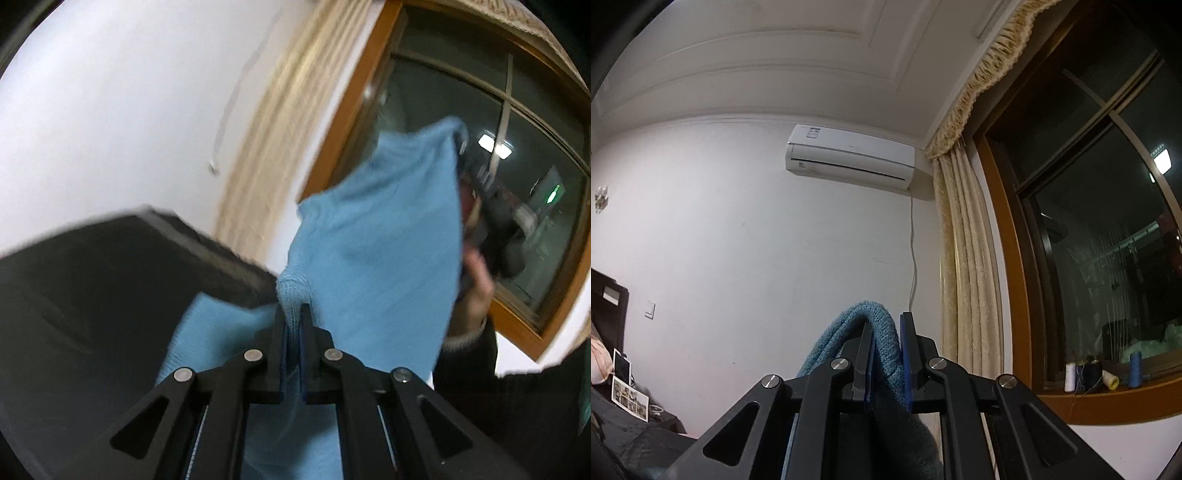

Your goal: Fold clothes

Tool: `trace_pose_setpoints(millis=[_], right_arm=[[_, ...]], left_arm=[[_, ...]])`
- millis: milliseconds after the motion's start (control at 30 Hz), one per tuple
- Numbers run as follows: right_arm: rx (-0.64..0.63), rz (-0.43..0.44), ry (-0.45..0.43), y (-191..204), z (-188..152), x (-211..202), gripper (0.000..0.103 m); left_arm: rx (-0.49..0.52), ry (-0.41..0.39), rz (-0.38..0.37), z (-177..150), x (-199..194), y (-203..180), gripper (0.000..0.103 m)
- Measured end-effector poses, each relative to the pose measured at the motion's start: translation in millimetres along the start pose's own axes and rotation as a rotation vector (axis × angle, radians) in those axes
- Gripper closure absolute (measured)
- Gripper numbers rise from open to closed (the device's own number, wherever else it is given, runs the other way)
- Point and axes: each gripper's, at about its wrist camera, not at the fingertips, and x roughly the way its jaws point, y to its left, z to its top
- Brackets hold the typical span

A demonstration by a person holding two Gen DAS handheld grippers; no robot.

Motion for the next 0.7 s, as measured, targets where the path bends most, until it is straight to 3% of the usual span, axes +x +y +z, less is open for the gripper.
trace_pose_setpoints(millis=[167, 267, 500, 700], right_arm=[[0.043, -0.009, 0.005, -14.8, 6.1, -2.4, 0.091], [0.098, -0.007, 0.001, -24.6, 14.0, -2.1, 0.091], [0.142, 0.017, -0.1, -24.9, 48.3, -12.9, 0.091], [0.178, 0.02, -0.197, -22.2, 85.4, -21.6, 0.091]], left_arm=[[0.004, -0.186, 0.107, 23.2, -66.1, -25.0, 0.098], [0.06, -0.308, 0.168, 34.5, -95.2, -50.3, 0.098], [0.211, -0.477, 0.232, 36.5, -141.7, -111.4, 0.098], [0.236, -0.634, 0.258, 32.2, -196.1, -128.7, 0.098]])
